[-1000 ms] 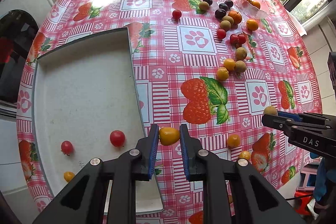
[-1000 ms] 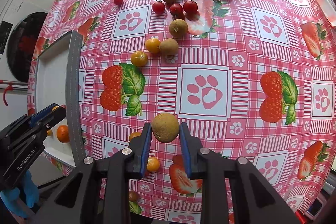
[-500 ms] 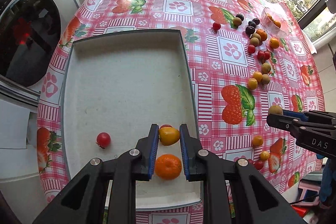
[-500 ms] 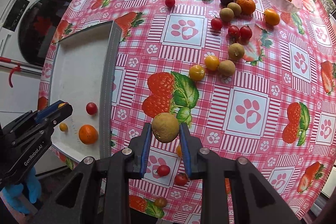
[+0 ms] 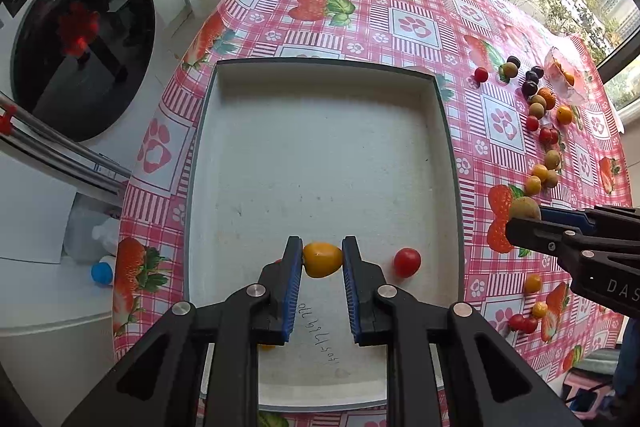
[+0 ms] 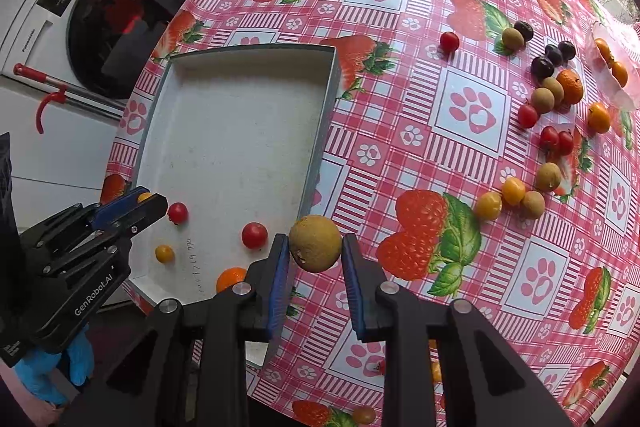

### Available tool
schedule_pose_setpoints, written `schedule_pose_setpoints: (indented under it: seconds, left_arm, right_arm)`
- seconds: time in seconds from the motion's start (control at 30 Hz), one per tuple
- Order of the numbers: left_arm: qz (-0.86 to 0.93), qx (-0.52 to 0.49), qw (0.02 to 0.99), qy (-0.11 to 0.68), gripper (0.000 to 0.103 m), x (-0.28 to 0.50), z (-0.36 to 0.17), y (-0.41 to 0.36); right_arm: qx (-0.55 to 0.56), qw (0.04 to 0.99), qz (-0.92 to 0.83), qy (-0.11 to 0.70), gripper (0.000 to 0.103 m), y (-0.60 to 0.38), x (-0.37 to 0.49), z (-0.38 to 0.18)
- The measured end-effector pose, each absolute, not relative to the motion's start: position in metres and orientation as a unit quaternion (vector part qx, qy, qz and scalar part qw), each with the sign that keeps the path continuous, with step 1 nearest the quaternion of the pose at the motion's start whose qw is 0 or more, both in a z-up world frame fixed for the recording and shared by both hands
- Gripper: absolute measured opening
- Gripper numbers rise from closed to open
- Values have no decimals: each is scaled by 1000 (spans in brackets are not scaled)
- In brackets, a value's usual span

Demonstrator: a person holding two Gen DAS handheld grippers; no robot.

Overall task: Organize fruits
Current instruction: 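Carry both fruits over the white tray and open both tools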

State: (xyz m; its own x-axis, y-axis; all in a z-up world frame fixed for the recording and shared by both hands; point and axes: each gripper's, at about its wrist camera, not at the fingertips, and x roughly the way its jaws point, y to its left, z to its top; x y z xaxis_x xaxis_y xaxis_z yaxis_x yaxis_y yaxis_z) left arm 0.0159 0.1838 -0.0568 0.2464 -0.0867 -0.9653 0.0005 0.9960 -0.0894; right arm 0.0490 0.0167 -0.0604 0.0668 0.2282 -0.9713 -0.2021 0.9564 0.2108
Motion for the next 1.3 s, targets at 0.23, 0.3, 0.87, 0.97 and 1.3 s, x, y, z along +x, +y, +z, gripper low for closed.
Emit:
schedule_pose_setpoints:
  seconds: [0.23,0.3,0.87,0.97,1.3]
  left_arm:
    - [-24,-24,786,617,22,30,-69,193]
    - [-23,-22,784,619,22,35,-74,195]
    - [-22,-4,770,638,22,59,-107,199]
    - [-22,0,768,640,22,60,-111,197]
    - [-13,4,758,652,56,64,-121,198]
  right_arm:
    - [-6,722,167,671,29,53,63,-72]
    - [-11,719,171,674,29,61,67,-77]
    - [-40,700,169,693,29,98,93,-120]
    - [-46,696,166,697,29,100,93,-128]
    - [-59,684,156,710,35,110,85,-148]
